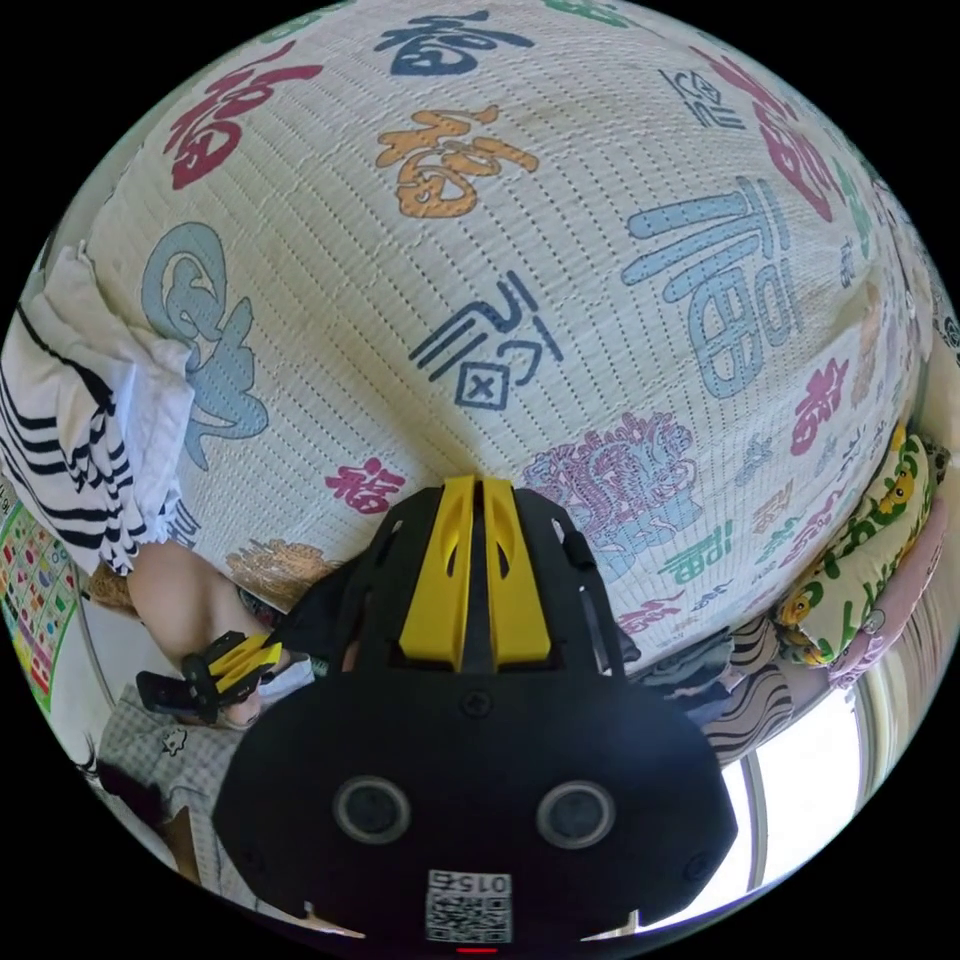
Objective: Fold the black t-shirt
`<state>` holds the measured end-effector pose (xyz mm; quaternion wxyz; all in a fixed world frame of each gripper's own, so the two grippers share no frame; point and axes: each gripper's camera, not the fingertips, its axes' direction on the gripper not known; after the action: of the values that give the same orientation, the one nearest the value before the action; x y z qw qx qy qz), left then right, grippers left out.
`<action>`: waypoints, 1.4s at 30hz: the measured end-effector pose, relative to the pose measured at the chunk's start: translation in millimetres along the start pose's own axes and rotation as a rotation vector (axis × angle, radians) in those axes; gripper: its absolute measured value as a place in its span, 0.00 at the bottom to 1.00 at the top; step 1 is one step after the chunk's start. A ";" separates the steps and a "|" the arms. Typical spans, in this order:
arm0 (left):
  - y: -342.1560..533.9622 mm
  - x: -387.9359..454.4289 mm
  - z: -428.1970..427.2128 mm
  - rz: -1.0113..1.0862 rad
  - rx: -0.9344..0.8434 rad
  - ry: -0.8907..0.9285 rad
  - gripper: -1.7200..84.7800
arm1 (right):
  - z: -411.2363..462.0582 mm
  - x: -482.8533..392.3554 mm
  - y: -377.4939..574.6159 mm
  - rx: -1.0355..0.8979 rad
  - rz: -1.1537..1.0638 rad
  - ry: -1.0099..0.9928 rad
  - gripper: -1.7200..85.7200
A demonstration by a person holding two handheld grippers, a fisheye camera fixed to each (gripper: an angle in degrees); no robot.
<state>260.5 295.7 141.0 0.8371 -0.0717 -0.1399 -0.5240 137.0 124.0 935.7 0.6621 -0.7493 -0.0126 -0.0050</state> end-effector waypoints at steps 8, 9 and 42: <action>-16.2 23.5 -53.4 0.042 0.125 0.078 0.01 | -14.7 9.4 22.3 0.078 -0.002 0.032 0.01; -17.3 24.7 -57.4 0.038 0.133 0.086 0.01 | -20.4 13.5 30.8 0.110 -0.002 0.027 0.01; 90.0 552.2 159.4 1.248 -0.443 0.117 0.02 | 355.4 381.0 599.4 0.745 0.444 -0.665 0.01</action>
<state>543.3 -95.5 465.8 0.9551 -0.2812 0.0848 0.0398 530.0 407.7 306.5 0.8283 -0.4100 -0.0638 0.3766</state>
